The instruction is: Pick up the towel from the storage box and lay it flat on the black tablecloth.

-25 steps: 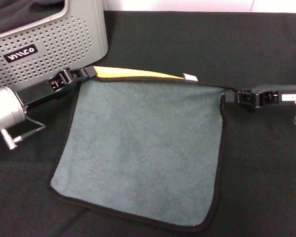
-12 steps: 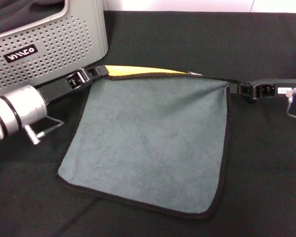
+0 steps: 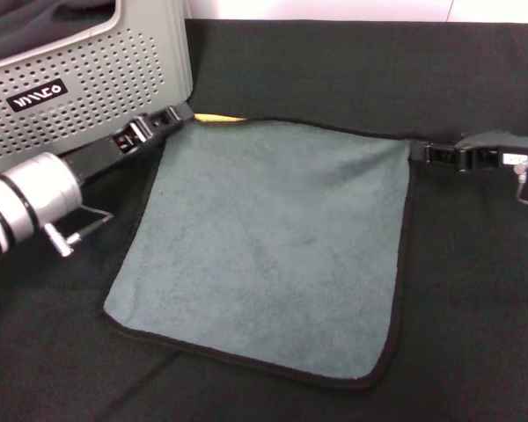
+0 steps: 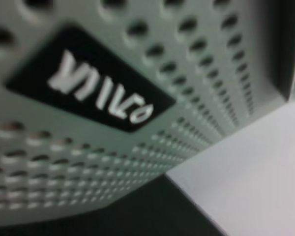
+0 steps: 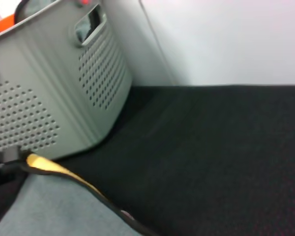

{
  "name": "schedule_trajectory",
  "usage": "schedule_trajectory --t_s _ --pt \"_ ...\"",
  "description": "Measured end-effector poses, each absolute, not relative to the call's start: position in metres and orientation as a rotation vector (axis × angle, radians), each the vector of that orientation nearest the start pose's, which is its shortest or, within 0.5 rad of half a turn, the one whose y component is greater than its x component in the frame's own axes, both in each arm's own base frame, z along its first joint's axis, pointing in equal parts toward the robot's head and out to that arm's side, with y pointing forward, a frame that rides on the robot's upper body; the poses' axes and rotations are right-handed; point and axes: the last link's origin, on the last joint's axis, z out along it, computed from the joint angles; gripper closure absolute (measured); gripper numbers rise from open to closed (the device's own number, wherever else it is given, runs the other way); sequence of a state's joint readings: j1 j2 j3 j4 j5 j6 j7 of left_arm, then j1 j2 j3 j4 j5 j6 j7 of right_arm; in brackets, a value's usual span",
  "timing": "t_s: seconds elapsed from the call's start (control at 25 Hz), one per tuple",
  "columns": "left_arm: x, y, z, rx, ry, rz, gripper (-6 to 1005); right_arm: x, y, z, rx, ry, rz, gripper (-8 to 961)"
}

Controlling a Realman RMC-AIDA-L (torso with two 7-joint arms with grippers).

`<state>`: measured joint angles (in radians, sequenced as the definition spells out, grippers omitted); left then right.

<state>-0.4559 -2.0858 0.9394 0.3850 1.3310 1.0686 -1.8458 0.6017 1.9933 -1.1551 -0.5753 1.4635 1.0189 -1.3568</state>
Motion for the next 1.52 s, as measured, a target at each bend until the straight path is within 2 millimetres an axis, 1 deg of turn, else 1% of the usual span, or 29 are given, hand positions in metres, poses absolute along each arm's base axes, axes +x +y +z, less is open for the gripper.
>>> schedule_trajectory --t_s 0.04,0.08,0.16,0.32,0.44,0.56,0.68,0.76,0.8,0.84,0.92,0.96,1.12,1.16,1.2,1.28,1.36,1.44,1.52 --pt "-0.306 0.348 -0.022 -1.814 -1.653 -1.147 711 0.26 0.394 -0.009 -2.397 1.035 0.553 658" --pt "-0.307 0.347 -0.018 -1.794 -1.643 -1.179 691 0.26 0.394 -0.009 -2.397 1.035 0.553 612" --pt "-0.31 0.343 -0.013 -1.764 -1.628 -1.225 650 0.265 0.391 0.001 -2.354 1.017 0.585 518" --pt "-0.314 0.335 -0.007 -1.738 -1.624 -1.274 567 0.275 0.384 0.017 -2.299 1.007 0.62 385" --pt "-0.32 0.326 -0.001 -1.717 -1.602 -1.313 456 0.279 0.377 0.028 -2.284 0.984 0.647 296" --pt "-0.323 0.315 0.01 -1.702 -1.505 -1.376 345 0.278 0.369 0.037 -2.291 0.896 0.666 231" --pt "-0.328 0.303 0.019 -1.697 -1.379 -1.398 120 0.276 0.363 0.043 -2.293 0.79 0.679 166" --pt "-0.33 0.299 0.019 -1.712 -1.319 -1.376 118 0.274 0.363 0.045 -2.295 0.721 0.677 122" --pt "-0.33 0.299 0.019 -1.712 -1.319 -1.376 118 0.273 0.363 0.045 -2.299 0.685 0.672 101" --pt "-0.331 0.297 0.019 -1.728 -1.273 -1.35 117 0.271 0.363 0.043 -2.314 0.632 0.663 79" --pt "-0.33 0.295 0.015 -1.803 -1.123 -1.259 116 0.263 0.364 0.037 -2.349 0.517 0.644 80" --pt "-0.33 0.295 0.014 -1.817 -1.094 -1.242 116 0.256 0.364 0.031 -2.378 0.41 0.634 80" --pt "-0.323 0.285 -0.001 -1.922 -0.853 -1.143 117 0.233 0.36 0.009 -2.442 0.145 0.638 81" --pt "-0.316 0.276 -0.007 -1.968 -0.716 -1.14 117 0.221 0.353 -0.006 -2.495 0.018 0.639 81" --pt "-0.316 0.276 -0.007 -1.968 -0.716 -1.14 117 0.221 0.353 -0.006 -2.495 0.018 0.639 82" --pt "-0.305 0.265 -0.011 -2.026 -0.554 -1.164 117 0.207 0.343 -0.018 -2.568 -0.086 0.661 82" --pt "-0.294 0.254 -0.014 -2.081 -0.429 -1.21 118 0.193 0.332 -0.022 -2.651 -0.137 0.728 83" --pt "-0.285 0.243 -0.016 -2.139 -0.373 -1.279 118 0.183 0.322 -0.018 -2.737 -0.135 0.809 83" --pt "-0.281 0.236 -0.015 -2.204 -0.402 -1.346 118 0.174 0.314 -0.009 -2.8 -0.127 0.854 83"
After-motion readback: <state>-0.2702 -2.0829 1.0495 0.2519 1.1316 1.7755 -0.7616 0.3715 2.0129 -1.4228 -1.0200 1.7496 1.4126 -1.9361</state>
